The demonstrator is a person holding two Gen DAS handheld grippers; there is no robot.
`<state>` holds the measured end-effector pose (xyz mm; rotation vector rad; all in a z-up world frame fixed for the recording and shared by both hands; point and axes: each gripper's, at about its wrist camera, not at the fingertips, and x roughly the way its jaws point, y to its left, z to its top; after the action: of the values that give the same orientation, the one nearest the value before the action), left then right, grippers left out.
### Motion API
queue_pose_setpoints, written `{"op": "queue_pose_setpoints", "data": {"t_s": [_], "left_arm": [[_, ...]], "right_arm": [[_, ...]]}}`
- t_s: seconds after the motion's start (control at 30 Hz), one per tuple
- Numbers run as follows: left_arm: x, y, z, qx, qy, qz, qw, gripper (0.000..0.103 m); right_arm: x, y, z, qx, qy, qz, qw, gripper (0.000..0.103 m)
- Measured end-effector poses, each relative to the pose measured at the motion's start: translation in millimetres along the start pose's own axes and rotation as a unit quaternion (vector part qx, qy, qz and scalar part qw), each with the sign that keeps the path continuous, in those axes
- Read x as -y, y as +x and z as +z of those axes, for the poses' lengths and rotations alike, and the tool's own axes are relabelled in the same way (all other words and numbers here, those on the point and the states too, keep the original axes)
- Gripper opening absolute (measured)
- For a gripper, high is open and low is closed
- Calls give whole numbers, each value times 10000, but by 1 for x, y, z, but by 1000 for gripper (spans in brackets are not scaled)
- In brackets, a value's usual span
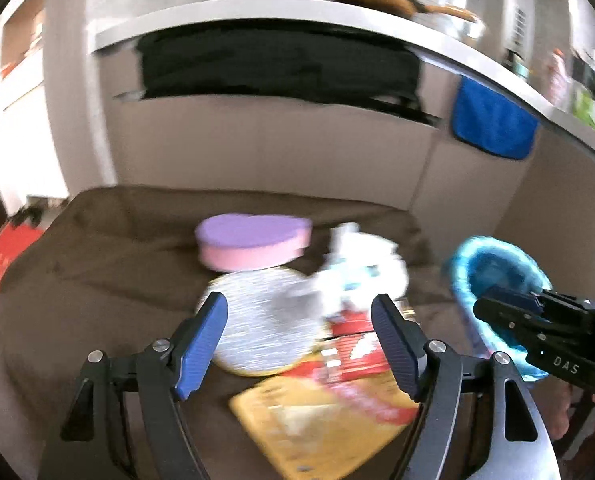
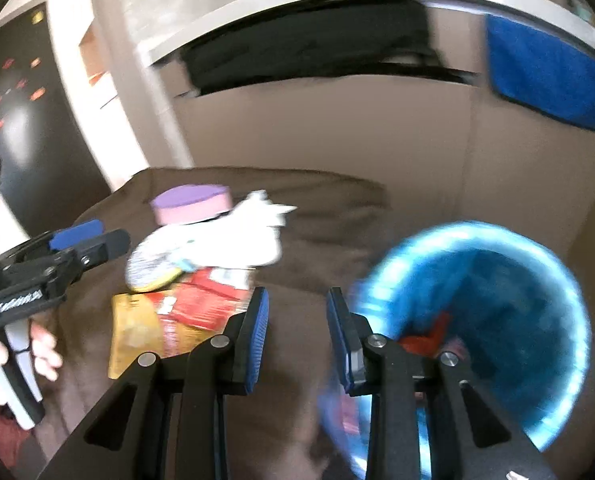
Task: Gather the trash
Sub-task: 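Move both grippers back over the remaining trash on the table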
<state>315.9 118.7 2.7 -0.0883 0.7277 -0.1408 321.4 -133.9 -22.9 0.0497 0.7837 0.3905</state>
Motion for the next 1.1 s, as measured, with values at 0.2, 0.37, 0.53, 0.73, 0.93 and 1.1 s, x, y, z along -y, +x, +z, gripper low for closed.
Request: {"op": "queue_pose_setpoints", "data": {"t_s": [0.2,0.37,0.53,0.73,0.93,1.1], "left_arm": [[-54,2,-14,-59,-336,192,9992,75],[-74,-1,-25,8,-362,205,9991,78],[-87,-2,-33,-17,-531,56,9986,78],[-88,-7,-36,22,-596,37,9982,78],[-66,-10,-36,-3,-492,-86,9988,78],[-28,-6,-36,-121,-284,-354,9989,78]], "right_arm": [[-45,42,24,-222,-476,303,9982,29],[-61,83,37,-648,-846,278,9939,31],[-66,109,32,-760,-1102,102,9909,30],[-71,101,30,-831,-1118,124,9902,6],[-55,58,34,-478,-945,64,9944,5],[-47,24,25,-360,-1003,-65,9943,5]]}}
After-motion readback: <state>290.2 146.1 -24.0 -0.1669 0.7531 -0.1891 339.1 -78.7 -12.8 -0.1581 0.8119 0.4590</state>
